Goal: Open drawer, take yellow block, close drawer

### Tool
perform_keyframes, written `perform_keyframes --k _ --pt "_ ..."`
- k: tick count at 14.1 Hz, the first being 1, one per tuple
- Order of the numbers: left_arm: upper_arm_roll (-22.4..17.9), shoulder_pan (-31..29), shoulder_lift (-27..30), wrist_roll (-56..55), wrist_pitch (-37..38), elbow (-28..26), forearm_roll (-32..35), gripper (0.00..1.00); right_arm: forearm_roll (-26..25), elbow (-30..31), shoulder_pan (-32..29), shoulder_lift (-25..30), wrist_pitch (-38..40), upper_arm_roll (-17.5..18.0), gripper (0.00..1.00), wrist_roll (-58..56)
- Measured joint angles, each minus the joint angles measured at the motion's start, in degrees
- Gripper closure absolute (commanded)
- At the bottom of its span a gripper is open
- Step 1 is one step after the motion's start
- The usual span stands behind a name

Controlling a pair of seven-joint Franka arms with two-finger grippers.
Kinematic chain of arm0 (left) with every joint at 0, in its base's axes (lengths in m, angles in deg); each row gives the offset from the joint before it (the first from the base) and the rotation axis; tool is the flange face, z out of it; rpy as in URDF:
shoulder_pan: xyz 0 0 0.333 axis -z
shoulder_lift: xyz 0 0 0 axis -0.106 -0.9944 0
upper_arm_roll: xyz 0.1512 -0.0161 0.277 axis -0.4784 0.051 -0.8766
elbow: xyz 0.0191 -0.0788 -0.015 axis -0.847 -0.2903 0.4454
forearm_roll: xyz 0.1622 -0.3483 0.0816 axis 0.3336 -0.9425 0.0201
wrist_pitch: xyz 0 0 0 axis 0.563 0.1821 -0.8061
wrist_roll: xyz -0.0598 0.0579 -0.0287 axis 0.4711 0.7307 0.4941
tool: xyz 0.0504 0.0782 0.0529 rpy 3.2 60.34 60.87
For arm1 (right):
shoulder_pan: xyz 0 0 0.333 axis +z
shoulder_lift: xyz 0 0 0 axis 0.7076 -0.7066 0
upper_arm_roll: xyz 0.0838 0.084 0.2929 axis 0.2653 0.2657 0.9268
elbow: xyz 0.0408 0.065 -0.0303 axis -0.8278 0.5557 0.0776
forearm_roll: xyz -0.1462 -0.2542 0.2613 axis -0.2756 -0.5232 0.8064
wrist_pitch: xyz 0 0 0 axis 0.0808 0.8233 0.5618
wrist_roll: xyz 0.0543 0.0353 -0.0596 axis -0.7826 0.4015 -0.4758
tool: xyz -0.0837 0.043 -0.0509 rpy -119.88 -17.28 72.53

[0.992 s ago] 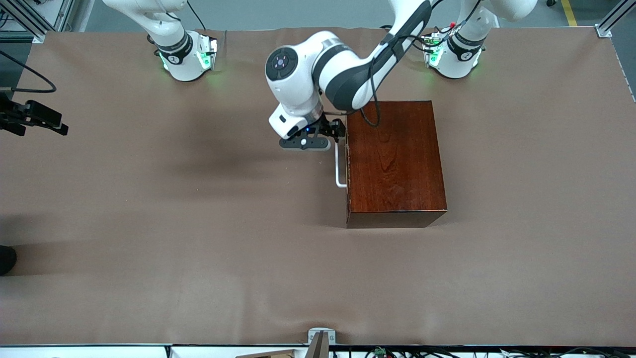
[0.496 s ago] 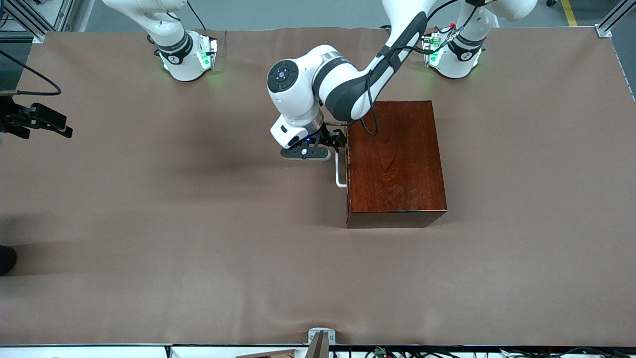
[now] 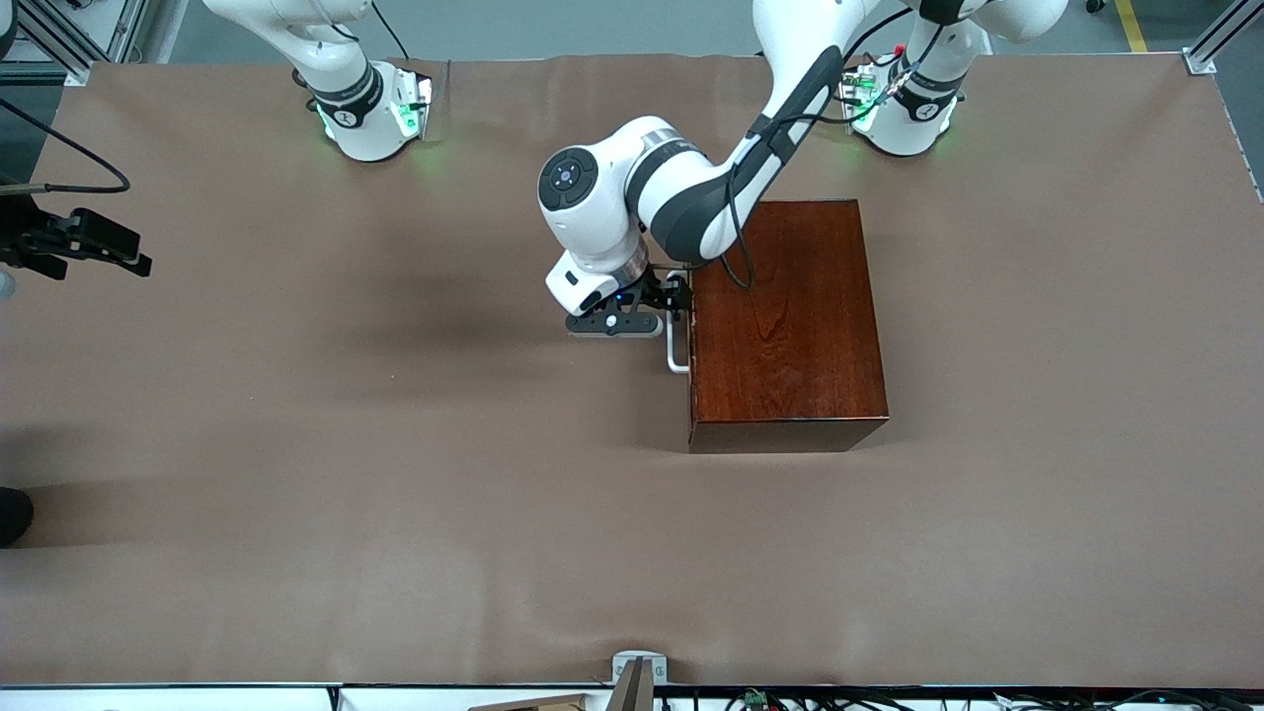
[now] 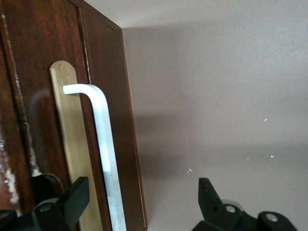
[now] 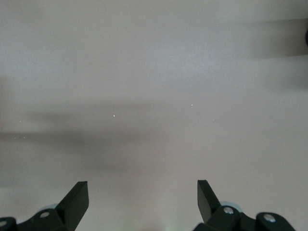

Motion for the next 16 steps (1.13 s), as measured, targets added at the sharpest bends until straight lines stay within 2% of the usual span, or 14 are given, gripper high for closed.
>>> perform_keyframes --k 12,16 --pt "-0.03 0.23 -1.96 0.00 -1.70 0.03 0.14 0.00 0.02 0.10 1.09 -2.67 -0.58 -0.21 0.00 0.00" --pt "0.06 0.51 -2.02 -2.14 -5.28 -0.12 0.14 0.00 0.02 0.17 1.08 -3.07 -1.28 -0.27 0.00 0.00"
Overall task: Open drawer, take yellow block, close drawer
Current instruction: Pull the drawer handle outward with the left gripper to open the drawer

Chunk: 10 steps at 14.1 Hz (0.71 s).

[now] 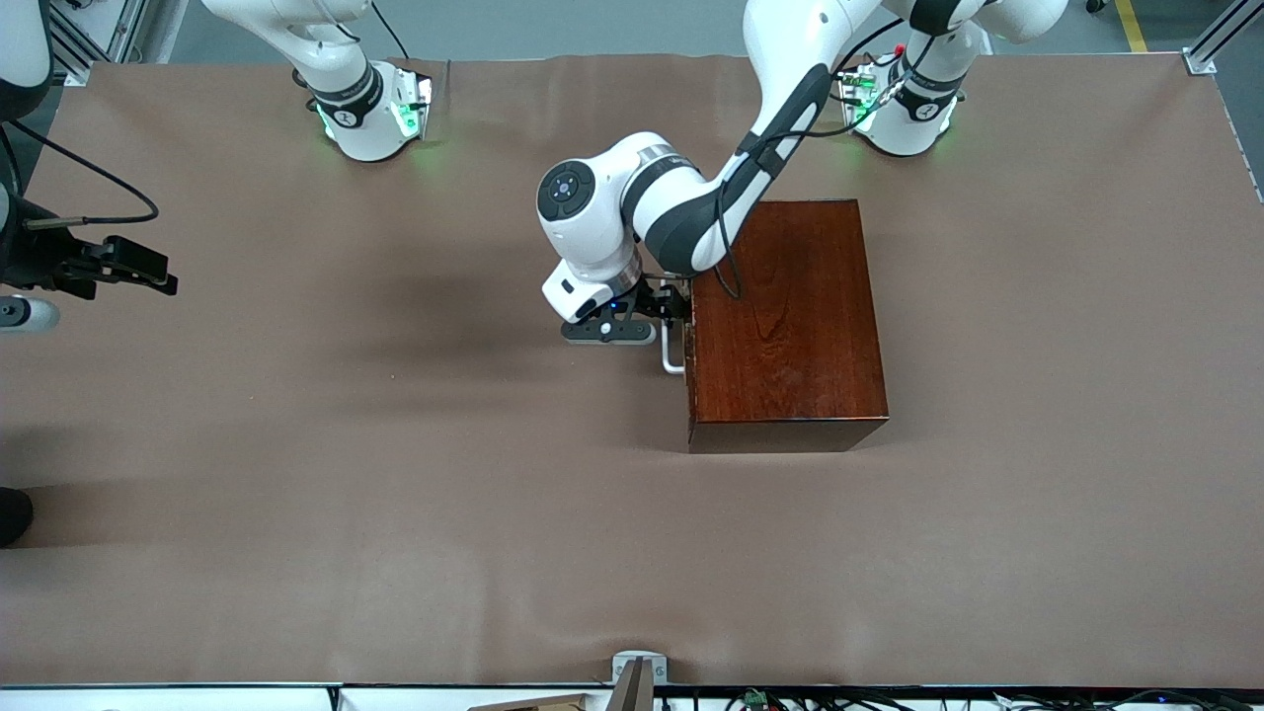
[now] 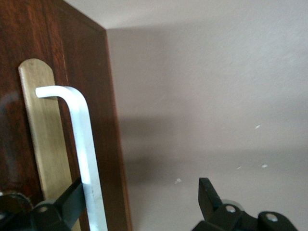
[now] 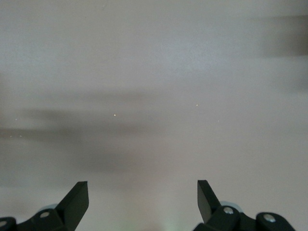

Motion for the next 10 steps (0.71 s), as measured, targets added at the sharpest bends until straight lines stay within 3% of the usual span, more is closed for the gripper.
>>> perform_keyframes --k 10 --pt "0.54 1.26 -1.55 -6.58 -11.19 -0.04 -2.05 0.00 1.23 2.18 0.02 -1.15 -1.92 -0.08 0.00 0.00"
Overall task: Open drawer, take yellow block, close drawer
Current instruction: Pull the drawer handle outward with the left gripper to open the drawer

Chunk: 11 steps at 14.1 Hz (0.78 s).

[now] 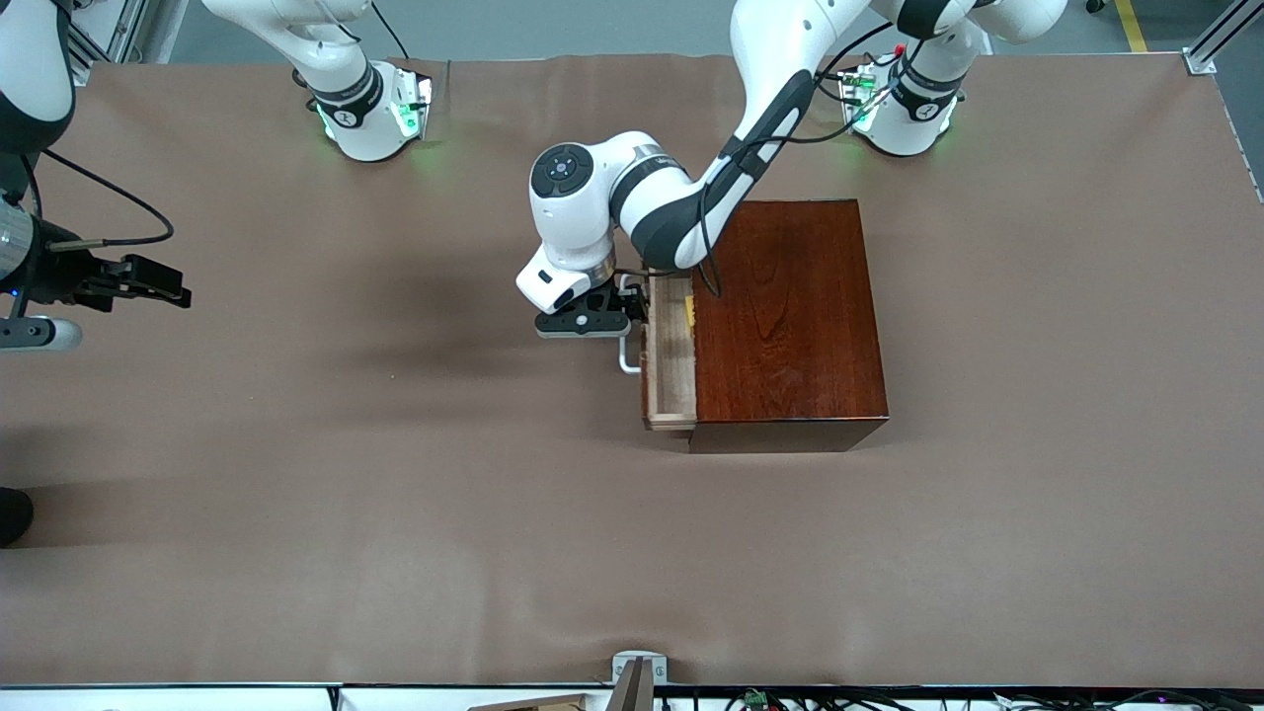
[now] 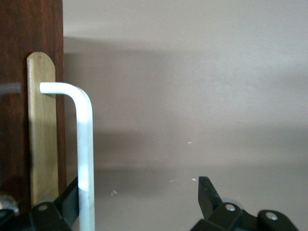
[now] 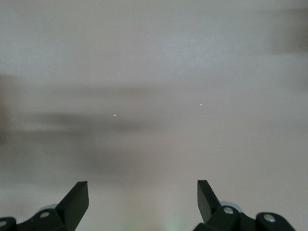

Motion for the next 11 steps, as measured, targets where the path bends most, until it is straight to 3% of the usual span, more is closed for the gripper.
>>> perform_keyframes --k 5,11 --pt "-0.06 0.03 -0.01 0.03 -1.77 0.10 -1.86 0.00 3.54 1.43 0.66 -0.08 -2.20 0.23 0.00 0.00" --pt "-0.16 0.06 0.00 0.03 -1.28 0.31 -2.34 0.00 3.84 1.79 3.53 -0.77 -4.44 0.28 0.00 0.02"
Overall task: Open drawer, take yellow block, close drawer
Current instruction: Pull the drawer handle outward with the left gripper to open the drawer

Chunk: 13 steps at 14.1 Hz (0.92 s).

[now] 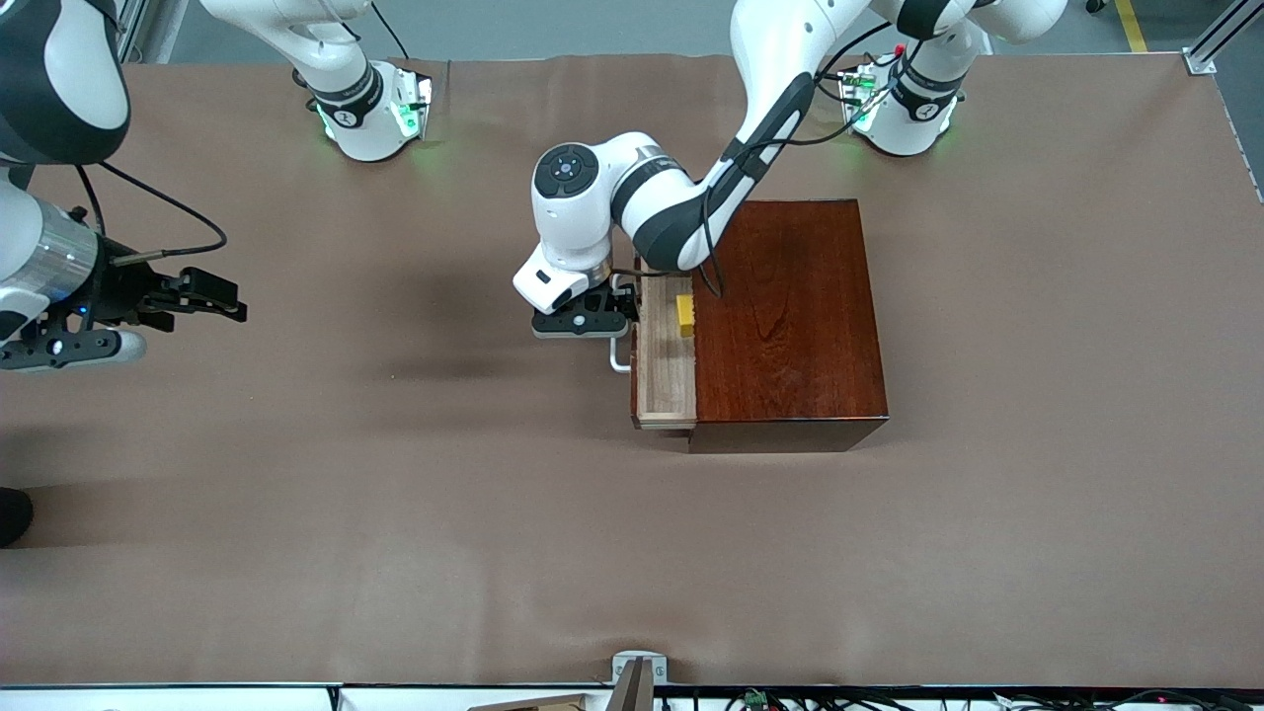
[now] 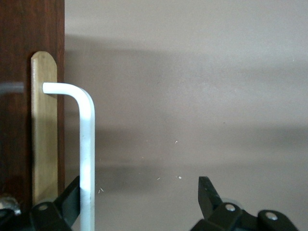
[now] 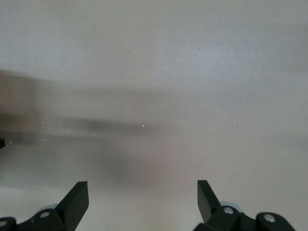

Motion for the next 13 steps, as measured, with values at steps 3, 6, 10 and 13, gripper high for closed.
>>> perform_keyframes --k 3,6,10,13 --pt "0.01 0.10 0.00 0.00 1.19 0.54 -0.19 0.00 0.00 0.00 -0.04 -0.16 -0.03 -0.25 0.00 0.00" --pt "0.03 0.15 0.00 0.06 1.78 0.85 -0.39 0.00 0.00 0.00 -0.05 -0.19 -0.03 -0.39 0.00 0.00" --pt "0.08 0.18 -0.01 0.07 1.25 0.82 -0.40 0.00 0.00 0.00 -0.05 -0.22 -0.03 -0.44 0.00 0.00" --pt "0.18 0.40 -0.01 0.07 -0.02 0.94 -0.61 0.00 0.00 0.00 -0.05 -0.22 -0.03 -0.47 0.00 0.00"
